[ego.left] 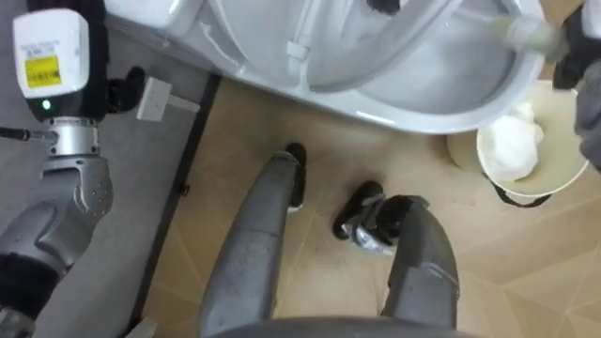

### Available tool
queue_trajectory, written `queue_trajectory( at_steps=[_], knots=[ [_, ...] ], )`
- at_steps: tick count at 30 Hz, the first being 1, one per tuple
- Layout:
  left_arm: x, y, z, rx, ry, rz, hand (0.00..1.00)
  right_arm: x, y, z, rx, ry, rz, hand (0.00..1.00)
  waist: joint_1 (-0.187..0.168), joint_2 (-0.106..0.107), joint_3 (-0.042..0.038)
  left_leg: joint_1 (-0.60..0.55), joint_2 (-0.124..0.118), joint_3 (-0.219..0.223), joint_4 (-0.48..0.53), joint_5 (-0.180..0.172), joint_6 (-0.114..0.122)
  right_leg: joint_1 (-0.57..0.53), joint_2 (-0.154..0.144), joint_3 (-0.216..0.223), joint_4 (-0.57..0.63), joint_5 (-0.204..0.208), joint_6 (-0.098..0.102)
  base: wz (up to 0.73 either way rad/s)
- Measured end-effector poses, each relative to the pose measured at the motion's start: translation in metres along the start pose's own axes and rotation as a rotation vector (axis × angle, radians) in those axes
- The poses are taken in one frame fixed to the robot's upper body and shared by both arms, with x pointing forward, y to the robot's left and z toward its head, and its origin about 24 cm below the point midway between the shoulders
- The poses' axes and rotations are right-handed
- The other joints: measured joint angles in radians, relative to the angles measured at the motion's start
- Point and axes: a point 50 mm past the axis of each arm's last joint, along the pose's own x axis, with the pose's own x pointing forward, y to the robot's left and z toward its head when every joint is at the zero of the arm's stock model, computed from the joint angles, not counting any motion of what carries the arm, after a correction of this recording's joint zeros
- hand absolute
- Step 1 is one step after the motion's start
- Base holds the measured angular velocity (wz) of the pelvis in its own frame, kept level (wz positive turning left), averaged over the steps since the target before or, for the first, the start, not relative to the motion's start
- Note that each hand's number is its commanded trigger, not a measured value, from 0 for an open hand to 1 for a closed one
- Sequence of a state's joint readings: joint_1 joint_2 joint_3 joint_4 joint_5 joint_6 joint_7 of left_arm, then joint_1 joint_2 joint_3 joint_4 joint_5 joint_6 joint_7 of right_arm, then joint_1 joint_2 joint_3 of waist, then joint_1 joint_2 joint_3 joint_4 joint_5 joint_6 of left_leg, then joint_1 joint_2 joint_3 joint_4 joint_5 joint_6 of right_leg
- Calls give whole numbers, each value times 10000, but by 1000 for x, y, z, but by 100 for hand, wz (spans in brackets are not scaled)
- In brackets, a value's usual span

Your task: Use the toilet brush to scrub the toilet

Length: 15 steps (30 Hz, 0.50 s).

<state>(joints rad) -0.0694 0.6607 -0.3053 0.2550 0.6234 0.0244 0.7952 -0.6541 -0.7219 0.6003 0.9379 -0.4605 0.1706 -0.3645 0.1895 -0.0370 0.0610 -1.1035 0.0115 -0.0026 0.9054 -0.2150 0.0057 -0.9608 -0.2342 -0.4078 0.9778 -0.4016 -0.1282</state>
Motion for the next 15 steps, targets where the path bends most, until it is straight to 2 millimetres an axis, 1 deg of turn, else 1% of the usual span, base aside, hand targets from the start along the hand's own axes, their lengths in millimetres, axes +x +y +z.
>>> queue_trajectory(
  at_steps=[2,4,6,7,8,10,11,13,15],
  knots=[
    [1,-2,2,151,-4,-64,0,0,0,6,-574,-423,-191,100,-89,12,-1,40,-96,57,-32,16,85,-2,-160,13,148,-4,51,0],
    [2,-4,4,112,18,-203,0,-3,3,13,-800,-784,-308,100,-49,28,-1,86,-100,79,-27,3,105,39,-173,25,154,33,115,-2],
    [3,-6,5,199,-85,-347,0,-8,6,21,-1209,-1312,-393,100,52,134,14,138,-60,65,29,-12,99,117,-110,20,129,84,148,-6],
    [2,-9,7,163,-67,-518,0,-11,10,27,-1497,-1615,-423,100,111,352,12,216,-38,12,71,-30,120,267,-75,-48,76,119,154,0],
    [0,-12,8,102,-65,-646,0,-12,13,29,-1663,-1687,-418,100,117,481,14,287,-72,-8,58,-28,125,356,-100,-75,64,115,170,4],
    [-9,-22,13,-13,-23,-1202,0,-20,25,23,-2329,-1459,-215,100,351,957,0,558,-89,-1,-72,-13,148,637,-105,-88,-109,108,238,-2],
    [-11,-23,12,-1,-1,-1301,0,-21,27,21,-2375,-1404,-166,100,389,1073,-3,580,-90,3,-86,-12,150,661,-111,-94,-127,112,242,-10],
    [-15,-24,10,73,107,-1541,0,-24,32,20,-2456,-1252,-8,100,466,1406,-8,599,-85,-3,-121,-1,131,657,-103,-99,-178,170,210,-10],
    [-15,-25,10,98,139,-1638,0,-27,38,23,-2419,-1245,208,100,491,1509,-29,630,-55,-20,-193,23,91,682,-69,-144,-247,206,162,-8]
  ],
)
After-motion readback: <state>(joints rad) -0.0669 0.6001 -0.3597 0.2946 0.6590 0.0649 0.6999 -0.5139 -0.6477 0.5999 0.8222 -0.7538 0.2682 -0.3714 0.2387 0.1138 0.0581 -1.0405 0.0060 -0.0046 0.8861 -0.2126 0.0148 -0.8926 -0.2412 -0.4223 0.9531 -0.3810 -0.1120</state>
